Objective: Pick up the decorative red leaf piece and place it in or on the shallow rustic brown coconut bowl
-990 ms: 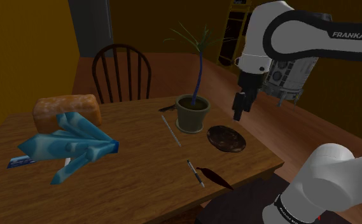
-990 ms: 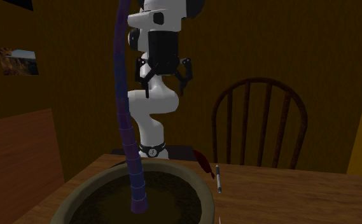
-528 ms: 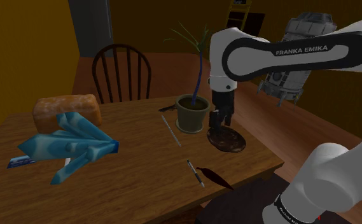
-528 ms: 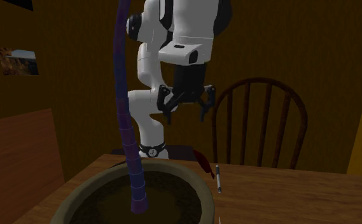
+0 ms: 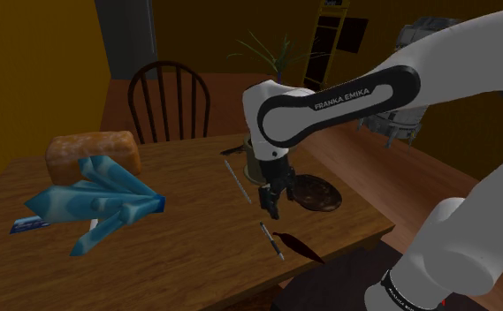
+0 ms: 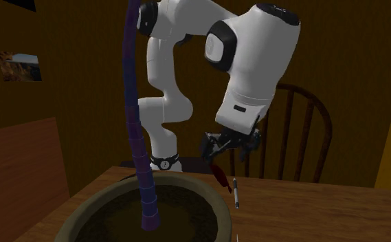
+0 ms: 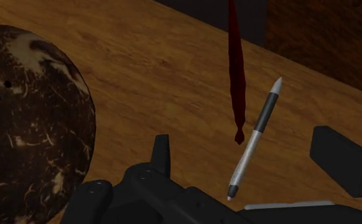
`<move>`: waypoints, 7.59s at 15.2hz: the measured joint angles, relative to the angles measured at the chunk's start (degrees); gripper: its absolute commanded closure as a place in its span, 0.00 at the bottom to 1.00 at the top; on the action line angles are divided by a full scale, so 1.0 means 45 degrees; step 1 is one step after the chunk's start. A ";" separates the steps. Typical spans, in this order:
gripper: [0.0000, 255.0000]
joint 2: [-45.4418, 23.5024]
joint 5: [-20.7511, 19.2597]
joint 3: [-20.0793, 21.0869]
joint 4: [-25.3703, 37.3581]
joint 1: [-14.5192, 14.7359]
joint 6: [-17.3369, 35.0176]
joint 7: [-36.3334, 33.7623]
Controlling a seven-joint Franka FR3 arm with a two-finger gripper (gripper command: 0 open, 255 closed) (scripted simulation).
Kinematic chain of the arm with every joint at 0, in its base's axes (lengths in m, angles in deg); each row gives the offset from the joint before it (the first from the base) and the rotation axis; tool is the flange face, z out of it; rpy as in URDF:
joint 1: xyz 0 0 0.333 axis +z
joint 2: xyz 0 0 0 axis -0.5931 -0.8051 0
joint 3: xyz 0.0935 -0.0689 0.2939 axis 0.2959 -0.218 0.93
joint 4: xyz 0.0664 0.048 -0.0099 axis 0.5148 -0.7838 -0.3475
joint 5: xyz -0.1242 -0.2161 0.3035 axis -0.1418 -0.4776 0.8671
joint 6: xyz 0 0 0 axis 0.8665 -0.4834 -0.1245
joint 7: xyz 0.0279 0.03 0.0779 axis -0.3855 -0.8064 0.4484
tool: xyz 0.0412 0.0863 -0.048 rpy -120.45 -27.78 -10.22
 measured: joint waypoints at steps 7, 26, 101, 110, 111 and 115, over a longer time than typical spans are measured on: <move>0.00 -0.1701 -0.0073 0.0378 0.0113 0.0255 0.0733 -0.0473; 1.00 -0.1759 -0.0027 0.0422 -0.0614 0.0297 0.1528 -0.0455; 1.00 0.6733 0.2500 0.0971 -0.9218 0.1639 0.8503 0.1813; 1.00 0.8140 0.2088 0.0550 -0.8405 0.1551 0.6297 0.1774; 1.00 0.8288 0.2032 0.0488 -0.8291 0.1530 0.6040 0.1780; 1.00 0.8751 0.1841 0.0289 -0.7846 0.1465 0.5137 0.1781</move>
